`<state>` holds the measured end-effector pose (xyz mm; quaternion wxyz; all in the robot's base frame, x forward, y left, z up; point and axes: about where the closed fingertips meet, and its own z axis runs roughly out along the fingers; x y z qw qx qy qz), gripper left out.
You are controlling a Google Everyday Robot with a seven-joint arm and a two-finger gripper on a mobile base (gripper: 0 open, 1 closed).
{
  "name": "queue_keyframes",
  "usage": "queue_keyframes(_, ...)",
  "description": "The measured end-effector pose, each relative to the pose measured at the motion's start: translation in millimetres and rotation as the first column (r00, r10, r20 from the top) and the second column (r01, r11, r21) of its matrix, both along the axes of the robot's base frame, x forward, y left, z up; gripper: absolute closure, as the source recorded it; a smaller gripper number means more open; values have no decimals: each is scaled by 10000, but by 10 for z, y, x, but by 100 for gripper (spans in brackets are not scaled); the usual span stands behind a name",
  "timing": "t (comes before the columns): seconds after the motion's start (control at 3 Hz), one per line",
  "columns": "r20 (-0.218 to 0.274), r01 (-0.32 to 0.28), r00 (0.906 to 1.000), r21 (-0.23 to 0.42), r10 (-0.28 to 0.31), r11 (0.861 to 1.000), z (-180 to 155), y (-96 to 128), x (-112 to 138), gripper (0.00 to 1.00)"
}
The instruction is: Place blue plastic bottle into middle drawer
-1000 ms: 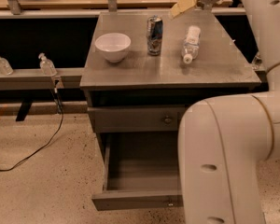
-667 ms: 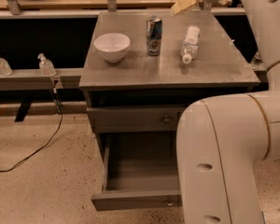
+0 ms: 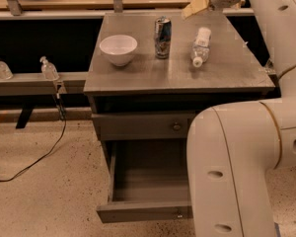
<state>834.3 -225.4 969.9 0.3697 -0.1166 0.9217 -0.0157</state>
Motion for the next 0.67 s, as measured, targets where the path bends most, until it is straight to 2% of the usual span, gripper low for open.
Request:
queue_keyframes(0.33,690,2037,9763,270,-2051,9787,-389,-331,453,0)
queue_keyframes(0.67,806,2710,9570,953,-2788,9578,-649,-430,613,0)
